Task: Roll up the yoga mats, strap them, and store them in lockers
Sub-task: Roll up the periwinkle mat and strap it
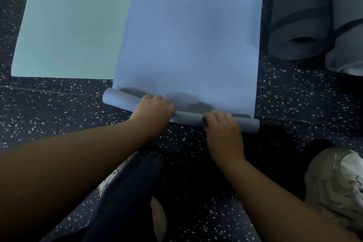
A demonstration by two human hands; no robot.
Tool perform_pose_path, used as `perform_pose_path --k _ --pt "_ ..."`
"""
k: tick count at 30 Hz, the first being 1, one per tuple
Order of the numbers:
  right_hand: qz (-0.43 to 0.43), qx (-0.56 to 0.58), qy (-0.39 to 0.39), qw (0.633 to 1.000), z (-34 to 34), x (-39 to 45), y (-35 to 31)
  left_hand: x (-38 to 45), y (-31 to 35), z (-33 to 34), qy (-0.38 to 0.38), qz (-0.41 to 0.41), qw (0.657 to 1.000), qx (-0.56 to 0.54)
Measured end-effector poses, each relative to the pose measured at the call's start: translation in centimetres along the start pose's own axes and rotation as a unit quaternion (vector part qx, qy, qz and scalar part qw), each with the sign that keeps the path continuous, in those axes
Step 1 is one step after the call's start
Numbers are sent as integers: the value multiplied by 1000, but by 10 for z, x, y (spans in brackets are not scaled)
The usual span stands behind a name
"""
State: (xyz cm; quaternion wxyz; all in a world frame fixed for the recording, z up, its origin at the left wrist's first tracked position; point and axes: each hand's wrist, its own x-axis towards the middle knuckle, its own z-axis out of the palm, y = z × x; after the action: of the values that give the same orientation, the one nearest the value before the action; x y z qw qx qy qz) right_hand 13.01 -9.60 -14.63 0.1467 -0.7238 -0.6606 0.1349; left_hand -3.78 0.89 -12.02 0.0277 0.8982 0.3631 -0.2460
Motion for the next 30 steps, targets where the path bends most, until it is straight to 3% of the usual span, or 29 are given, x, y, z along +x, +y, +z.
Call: perform_pose_path --k 5,10,14,24,26,30 --pt "-8 -3 2 1000 -2 12 3 6 -3 -2 23 -27 999 -22" --pt "-12 -27 -11 999 -2 17 6 -3 2 -6 13 -5 1000 0" --pt "-2 -29 -44 999 -3 23 8 -7 -1 1 99 23 994 -42" --pt "65 -83 -150 983 -17 50 2 8 -5 -6 64 -9 995 -71" --pt "59 -80 -133 986 -16 47 1 10 -2 -8 62 -24 996 -60" --pt "24 -70 15 997 -9 24 -3 16 -3 -11 44 -36 998 -31"
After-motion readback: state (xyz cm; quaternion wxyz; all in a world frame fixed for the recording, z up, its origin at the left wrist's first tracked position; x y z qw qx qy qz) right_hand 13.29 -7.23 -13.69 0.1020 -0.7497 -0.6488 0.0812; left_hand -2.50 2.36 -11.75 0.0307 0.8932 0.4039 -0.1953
